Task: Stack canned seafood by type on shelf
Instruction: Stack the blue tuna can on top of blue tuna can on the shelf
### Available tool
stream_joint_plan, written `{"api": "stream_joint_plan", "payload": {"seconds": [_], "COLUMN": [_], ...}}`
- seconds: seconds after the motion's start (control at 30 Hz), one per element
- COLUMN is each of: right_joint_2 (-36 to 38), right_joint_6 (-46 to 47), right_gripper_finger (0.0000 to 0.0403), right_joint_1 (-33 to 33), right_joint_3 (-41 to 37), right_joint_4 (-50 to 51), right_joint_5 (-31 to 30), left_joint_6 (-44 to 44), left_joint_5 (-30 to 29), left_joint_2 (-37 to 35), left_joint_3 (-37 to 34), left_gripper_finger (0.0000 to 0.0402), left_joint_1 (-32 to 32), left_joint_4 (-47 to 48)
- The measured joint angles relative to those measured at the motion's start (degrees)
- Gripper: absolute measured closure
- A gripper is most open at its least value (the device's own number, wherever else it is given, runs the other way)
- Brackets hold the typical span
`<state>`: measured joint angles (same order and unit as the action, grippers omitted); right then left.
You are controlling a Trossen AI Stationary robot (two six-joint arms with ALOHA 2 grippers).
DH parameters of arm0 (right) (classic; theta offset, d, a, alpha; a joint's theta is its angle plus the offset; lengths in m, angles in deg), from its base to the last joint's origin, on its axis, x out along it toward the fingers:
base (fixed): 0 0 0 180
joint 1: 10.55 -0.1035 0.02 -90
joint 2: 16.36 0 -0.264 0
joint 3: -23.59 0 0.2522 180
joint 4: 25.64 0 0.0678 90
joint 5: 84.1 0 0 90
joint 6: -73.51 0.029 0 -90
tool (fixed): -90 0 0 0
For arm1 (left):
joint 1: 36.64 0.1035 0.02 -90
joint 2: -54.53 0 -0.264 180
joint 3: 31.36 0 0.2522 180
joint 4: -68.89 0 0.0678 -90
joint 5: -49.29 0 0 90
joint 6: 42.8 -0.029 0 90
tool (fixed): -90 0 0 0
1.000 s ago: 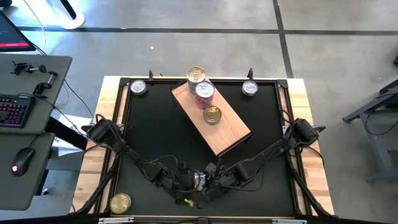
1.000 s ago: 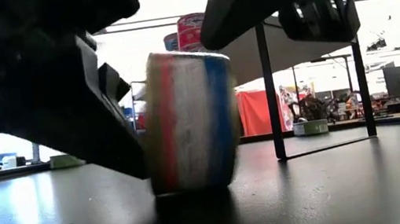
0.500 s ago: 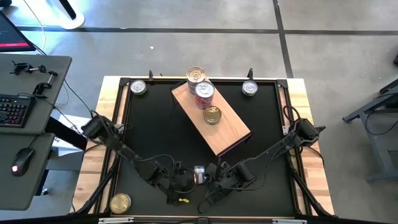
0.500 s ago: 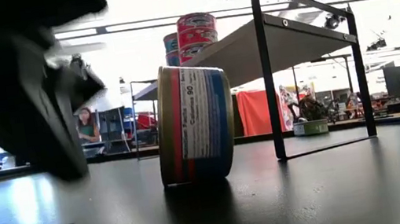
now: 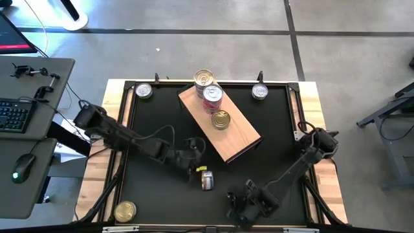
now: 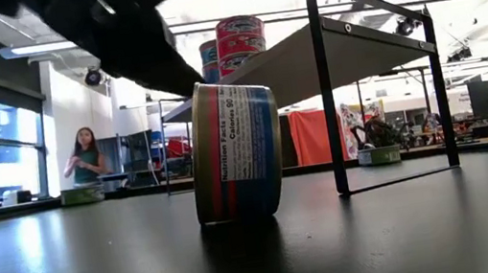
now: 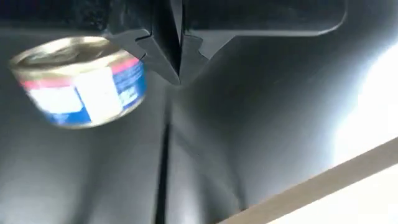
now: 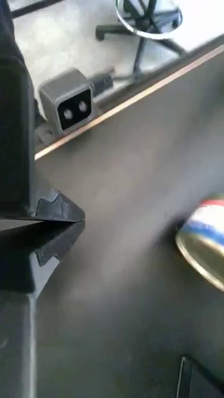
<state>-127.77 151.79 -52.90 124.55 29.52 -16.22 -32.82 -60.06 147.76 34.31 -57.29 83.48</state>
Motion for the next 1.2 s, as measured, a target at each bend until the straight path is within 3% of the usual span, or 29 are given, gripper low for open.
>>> {"api": "stream_joint_plan", "payload": {"seconds": [0.27,0.7,1.2], "right_joint_2": [-0.32,-6.15,-8.26], "right_joint_6": [-4.88,-10.36,-10.20], "right_gripper_finger": [0.0403,0.0403,0.0403], "right_joint_1": [-1.41,3.60,5.29], "right_joint_3": [0.00,0.00,-0.05], "right_joint_4": [-8.06,-20.05,-16.04], "right_joint_5": [-2.37,-5.93,-6.28], "left_joint_6": [-4.72,-4.08,-0.28], "left_joint_5": [11.58,11.13,11.23], "left_joint_2": [5.64,8.28,8.28], "left_joint_3": [-0.66,-0.62,-0.62], "left_gripper_finger": [0.0401,0.0401,0.0401], "left_joint_1": [2.98,2.19,-2.06], "left_joint_4": [-6.50,-8.02,-7.11]}}
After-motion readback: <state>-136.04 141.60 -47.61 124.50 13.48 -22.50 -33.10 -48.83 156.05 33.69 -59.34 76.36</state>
